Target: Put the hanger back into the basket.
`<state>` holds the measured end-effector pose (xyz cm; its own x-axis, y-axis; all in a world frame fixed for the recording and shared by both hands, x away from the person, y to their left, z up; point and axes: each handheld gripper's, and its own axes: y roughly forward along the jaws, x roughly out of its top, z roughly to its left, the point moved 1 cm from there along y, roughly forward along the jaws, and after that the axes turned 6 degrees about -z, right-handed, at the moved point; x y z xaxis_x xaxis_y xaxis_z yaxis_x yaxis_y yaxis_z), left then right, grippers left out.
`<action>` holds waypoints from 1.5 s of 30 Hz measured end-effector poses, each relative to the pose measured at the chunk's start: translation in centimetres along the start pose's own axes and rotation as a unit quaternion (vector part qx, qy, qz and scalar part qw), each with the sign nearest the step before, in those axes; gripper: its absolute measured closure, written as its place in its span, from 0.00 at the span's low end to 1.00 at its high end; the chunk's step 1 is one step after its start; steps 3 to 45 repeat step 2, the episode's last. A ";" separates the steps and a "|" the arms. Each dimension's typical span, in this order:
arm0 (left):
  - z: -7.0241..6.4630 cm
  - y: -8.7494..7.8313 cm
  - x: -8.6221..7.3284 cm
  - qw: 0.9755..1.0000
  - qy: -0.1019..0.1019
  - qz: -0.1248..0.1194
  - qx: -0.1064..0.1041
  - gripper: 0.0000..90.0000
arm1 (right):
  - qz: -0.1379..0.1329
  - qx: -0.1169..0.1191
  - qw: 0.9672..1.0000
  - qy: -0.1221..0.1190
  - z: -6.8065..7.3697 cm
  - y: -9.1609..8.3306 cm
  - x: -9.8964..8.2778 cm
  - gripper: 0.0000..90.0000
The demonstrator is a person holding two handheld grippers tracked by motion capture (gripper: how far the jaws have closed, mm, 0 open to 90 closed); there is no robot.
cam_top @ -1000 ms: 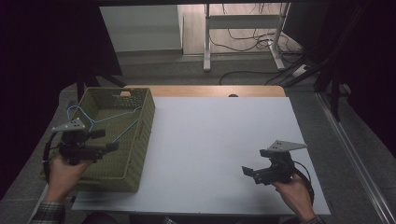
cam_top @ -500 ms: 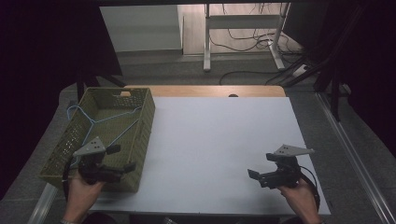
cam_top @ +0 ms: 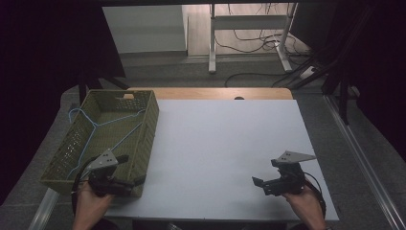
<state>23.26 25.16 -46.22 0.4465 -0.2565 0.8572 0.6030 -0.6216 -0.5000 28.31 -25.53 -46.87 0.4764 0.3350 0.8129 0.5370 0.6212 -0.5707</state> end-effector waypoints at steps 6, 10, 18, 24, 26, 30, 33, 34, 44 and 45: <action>0.0 0.0 0.0 1.000 0.003 -0.002 0.002 0.01 | -0.001 0.000 1.000 0.000 -0.1 0.0 0.0 0.00; 0.0 0.0 0.0 1.000 0.003 -0.002 0.002 0.01 | -0.001 0.000 1.000 0.000 -0.1 0.0 0.0 0.00; 0.0 0.0 0.0 1.000 0.003 -0.002 0.002 0.01 | -0.001 0.000 1.000 0.000 -0.1 0.0 0.0 0.00; 0.0 0.0 0.0 1.000 0.003 -0.002 0.002 0.01 | -0.001 0.000 1.000 0.000 -0.1 0.0 0.0 0.00; 0.0 0.0 0.0 1.000 0.003 -0.002 0.002 0.01 | -0.001 0.000 1.000 0.000 -0.1 0.0 0.0 0.00; 0.0 0.0 0.0 1.000 0.003 -0.002 0.002 0.01 | -0.001 0.000 1.000 0.000 -0.1 0.0 0.0 0.00; 0.0 0.0 0.0 1.000 0.003 -0.002 0.002 0.01 | -0.001 0.000 1.000 0.000 -0.1 0.0 0.0 0.00; 0.0 0.0 0.0 1.000 0.003 -0.002 0.002 0.01 | -0.001 0.000 1.000 0.000 -0.1 0.0 0.0 0.00; 0.0 0.0 0.0 1.000 0.003 -0.002 0.002 0.01 | -0.001 0.000 1.000 0.000 -0.1 0.0 0.0 0.00; 0.0 0.0 0.0 1.000 0.003 -0.002 0.002 0.01 | -0.001 0.000 1.000 0.000 -0.1 0.0 0.0 0.00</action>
